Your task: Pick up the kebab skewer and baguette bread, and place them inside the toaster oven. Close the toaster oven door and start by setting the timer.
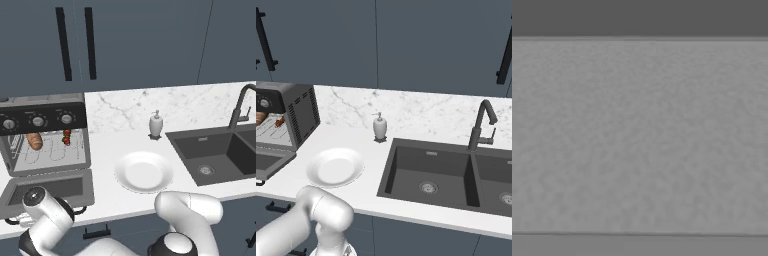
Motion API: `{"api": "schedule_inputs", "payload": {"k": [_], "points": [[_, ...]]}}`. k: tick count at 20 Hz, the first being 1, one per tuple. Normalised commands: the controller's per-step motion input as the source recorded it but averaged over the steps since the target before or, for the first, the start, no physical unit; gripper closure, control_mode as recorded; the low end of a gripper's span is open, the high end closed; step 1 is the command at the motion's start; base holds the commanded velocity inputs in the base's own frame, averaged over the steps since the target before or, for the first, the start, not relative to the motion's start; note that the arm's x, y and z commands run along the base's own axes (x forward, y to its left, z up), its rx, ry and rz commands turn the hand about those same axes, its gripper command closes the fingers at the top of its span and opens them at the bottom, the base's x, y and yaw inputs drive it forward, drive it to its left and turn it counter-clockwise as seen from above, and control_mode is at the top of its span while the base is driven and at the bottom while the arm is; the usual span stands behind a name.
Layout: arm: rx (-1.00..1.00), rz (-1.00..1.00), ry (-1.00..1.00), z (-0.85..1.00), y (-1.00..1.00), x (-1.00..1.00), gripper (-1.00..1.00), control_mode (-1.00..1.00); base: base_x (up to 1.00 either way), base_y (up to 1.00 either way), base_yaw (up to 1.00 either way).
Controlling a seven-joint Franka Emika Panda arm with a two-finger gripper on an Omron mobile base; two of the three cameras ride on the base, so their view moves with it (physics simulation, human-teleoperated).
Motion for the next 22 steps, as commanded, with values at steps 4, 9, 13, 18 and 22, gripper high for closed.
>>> {"api": "schedule_inputs", "payload": {"k": [4,9,13,18,22], "points": [[0.02,0.03,-0.06,0.26,-0.46,1.0,-1.0,-1.0,0.0,0.0,0.0],[0.05,0.01,-0.04,0.47,-0.43,1.0,-1.0,-1.0,0.0,0.0,0.0],[0.05,0.03,-0.07,0.47,-0.36,1.0,-1.0,-1.0,0.0,0.0,0.0],[0.03,0.05,-0.16,0.48,-0.43,1.0,-1.0,-1.0,0.0,0.0,0.0],[0.05,0.09,-0.24,0.55,-0.47,1.0,-1.0,-1.0,0.0,0.0,0.0]]}}
